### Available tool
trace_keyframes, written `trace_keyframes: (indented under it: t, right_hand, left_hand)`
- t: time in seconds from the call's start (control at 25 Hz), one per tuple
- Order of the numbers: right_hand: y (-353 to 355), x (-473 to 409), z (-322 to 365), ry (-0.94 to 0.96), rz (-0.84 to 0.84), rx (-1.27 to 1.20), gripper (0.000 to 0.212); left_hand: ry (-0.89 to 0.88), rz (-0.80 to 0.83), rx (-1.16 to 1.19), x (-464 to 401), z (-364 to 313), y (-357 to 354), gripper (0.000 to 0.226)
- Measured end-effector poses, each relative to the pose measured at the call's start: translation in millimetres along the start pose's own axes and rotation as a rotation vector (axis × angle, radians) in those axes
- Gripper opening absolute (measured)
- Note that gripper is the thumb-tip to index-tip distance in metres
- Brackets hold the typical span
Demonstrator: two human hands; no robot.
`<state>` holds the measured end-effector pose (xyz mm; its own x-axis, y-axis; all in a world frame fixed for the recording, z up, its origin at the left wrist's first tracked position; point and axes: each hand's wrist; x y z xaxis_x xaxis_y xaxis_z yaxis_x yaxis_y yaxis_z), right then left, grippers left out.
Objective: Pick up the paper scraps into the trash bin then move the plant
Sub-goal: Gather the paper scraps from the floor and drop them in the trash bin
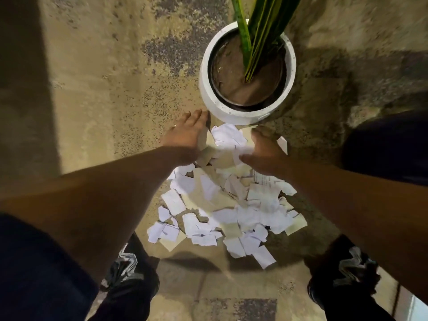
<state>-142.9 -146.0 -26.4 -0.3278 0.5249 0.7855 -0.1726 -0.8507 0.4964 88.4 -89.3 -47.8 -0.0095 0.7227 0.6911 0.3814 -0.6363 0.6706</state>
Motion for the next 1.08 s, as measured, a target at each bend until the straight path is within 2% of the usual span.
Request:
trace_keyframes:
  t: [0.12,0.24,0.4,0.52,0.6,0.64,0.76,0.88,0.96,1.0,1.08]
  right_hand:
    - [-13.2,2.9,-4.2,-0.03,0.018,-0.026,0.08]
    - [-22.4,5.1,-0.5,-0.079,-0.007,-0.132,0.072]
    - [-28.2,4.8,9.3,-0.087,-0.174,-0.071,0.079]
    - [-30.5,5.4,11.0,-0.074,-0.153,-0.048,0.057]
    - [-34.2,10.4,9.5,-0.059,-0.134,-0.121,0.037]
    - [-37.0,14.7,9.0,-0.052,-0.131,-0.17,0.034]
    - [-45.5,24.5,10.3,0.008,-0.218,-0.181,0.033]
    - [-54.4,30.9,17.2,-0.001,-0.293,-0.098,0.037]
    - [-57.0,37.2,26.5,0.021,-0.369,-0.114,0.037]
    - [-56.2,42.0,34.3,0.008,-0.394,-0.213,0.036]
    - [-44.8,59.5,54.5,-0.126,-0.292,-0.695,0.031]
  left_hand:
    - [-0.038,-0.072,-0.069,11.4,-0.4,-11.5,0.09]
    - [0.045,-0.125,0.05,22.8,3.6,-20.7,0.079]
    - [0.197,-0.179,0.387,26.4,7.0,-23.7,0.05]
    - [0.291,-0.182,0.581,31.1,7.3,-20.3,0.019]
    - [0.376,-0.197,0.78,40.2,7.6,-21.3,0.02]
    - [0.407,-0.215,0.902,46.9,7.7,-22.5,0.022]
    - [0.429,-0.272,1.281,67.5,8.9,-19.9,0.014]
    - [0.464,-0.274,1.474,79.9,9.6,-11.4,0.013]
    - [0.511,-0.258,1.624,85.7,8.4,-2.9,0.004]
    - [0.526,-0.238,1.723,88.9,5.9,1.6,0.008]
    - [0.507,-0.169,1.907,97.1,-7.6,10.9,0.01]
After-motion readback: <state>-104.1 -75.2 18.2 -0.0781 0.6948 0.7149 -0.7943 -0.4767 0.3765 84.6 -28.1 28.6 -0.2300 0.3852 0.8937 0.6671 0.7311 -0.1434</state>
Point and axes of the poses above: each hand's wrist, its own x-axis away from the middle knuckle, its own y-axis out of the back of the hand, z = x × y, and after that the axes turned 1 degree about z, right-handed
